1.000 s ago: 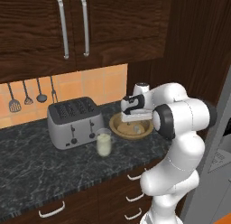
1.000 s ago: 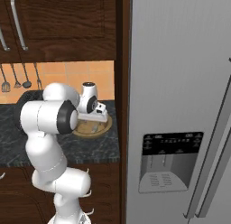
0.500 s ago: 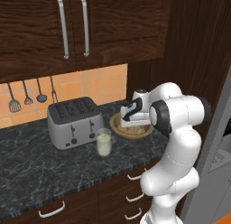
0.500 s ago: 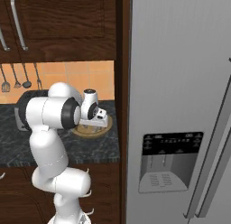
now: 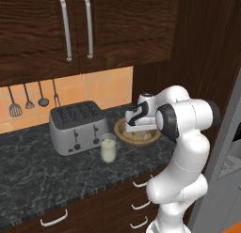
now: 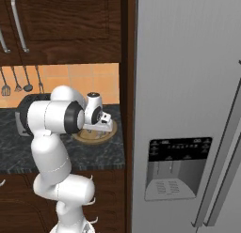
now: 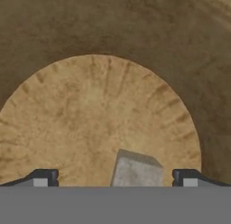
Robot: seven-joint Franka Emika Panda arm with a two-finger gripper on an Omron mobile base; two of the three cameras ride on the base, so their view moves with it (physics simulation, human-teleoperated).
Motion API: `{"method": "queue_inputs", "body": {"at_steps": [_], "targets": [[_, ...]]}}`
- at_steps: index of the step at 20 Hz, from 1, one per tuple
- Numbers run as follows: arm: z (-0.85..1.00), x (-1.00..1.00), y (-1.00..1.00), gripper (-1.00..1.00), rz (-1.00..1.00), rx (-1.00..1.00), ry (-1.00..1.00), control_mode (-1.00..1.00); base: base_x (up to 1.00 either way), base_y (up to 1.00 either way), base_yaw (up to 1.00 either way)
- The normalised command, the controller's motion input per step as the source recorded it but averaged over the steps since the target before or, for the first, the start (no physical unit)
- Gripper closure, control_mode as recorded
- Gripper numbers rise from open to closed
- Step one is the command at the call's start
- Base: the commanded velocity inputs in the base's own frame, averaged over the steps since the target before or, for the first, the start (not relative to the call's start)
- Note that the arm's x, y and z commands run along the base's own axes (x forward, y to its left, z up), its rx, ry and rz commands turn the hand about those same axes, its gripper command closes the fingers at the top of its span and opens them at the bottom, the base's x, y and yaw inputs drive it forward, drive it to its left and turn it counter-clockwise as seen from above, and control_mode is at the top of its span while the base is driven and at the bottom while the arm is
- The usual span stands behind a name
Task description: Grab a lemon wedge from the fridge and one ice cube from the ice bowl, and put them in the glass of lemonade.
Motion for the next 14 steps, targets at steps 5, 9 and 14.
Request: {"method": "queue_inputs", "body": {"at_steps": [5, 9, 14], "targets": [[-0.05, 0.0, 0.15, -1.0, 0.0, 0.0, 0.0, -1.0, 0.0, 0.0, 0.0], [-0.04, -0.02, 0.21, -1.0, 0.0, 0.0, 0.0, -1.0, 0.0, 0.0, 0.0], [-0.01, -0.08, 0.1, -1.0, 0.0, 0.0, 0.0, -1.0, 0.0, 0.0, 0.0]]}}
